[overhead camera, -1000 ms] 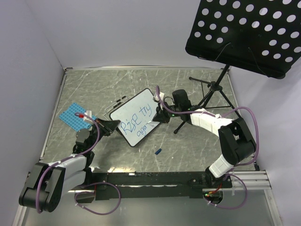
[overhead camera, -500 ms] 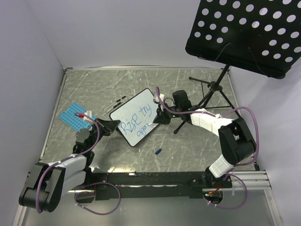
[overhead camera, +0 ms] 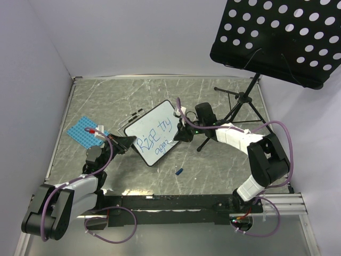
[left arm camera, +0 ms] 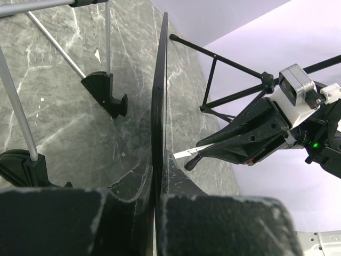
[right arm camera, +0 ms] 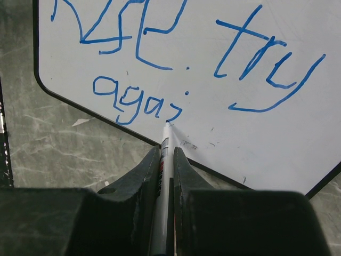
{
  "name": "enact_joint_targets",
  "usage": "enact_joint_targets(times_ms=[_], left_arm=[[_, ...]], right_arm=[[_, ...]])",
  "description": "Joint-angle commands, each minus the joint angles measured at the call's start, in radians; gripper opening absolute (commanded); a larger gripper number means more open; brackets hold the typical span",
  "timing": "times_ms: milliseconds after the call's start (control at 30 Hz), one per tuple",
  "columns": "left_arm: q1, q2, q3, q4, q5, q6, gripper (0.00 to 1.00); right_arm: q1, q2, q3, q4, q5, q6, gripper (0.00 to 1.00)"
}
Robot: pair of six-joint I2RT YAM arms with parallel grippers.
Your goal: Write a sentence on the whiteboard
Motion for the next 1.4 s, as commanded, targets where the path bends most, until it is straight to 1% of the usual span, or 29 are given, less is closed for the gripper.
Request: enact_joint_targets(times_ms=[0,300,1000,1367], left_arm=[[-0.006,-0.007,-0.069,0.091,0.026,0.010,0.01],[-0.006,-0.024,-0.072,0.080,0.023,0.011,0.01],[-0.008,0.005,-0.071,0.109,0.029,0.004,0.01],[-0.008,-0.006,-0.074,0.099,0.025,0.005,0.01]], right_arm=[[-0.017,-0.005,0.026,0.033,0.045,0.018,0.00],[-0.060,-0.037,0.063,0.042,0.022,0.048,0.00],[-0.040,0.043,0.102,0.044,0.006,0.058,0.00],[-0.033,0.044,0.076,0.023,0.003,0.038,0.00]])
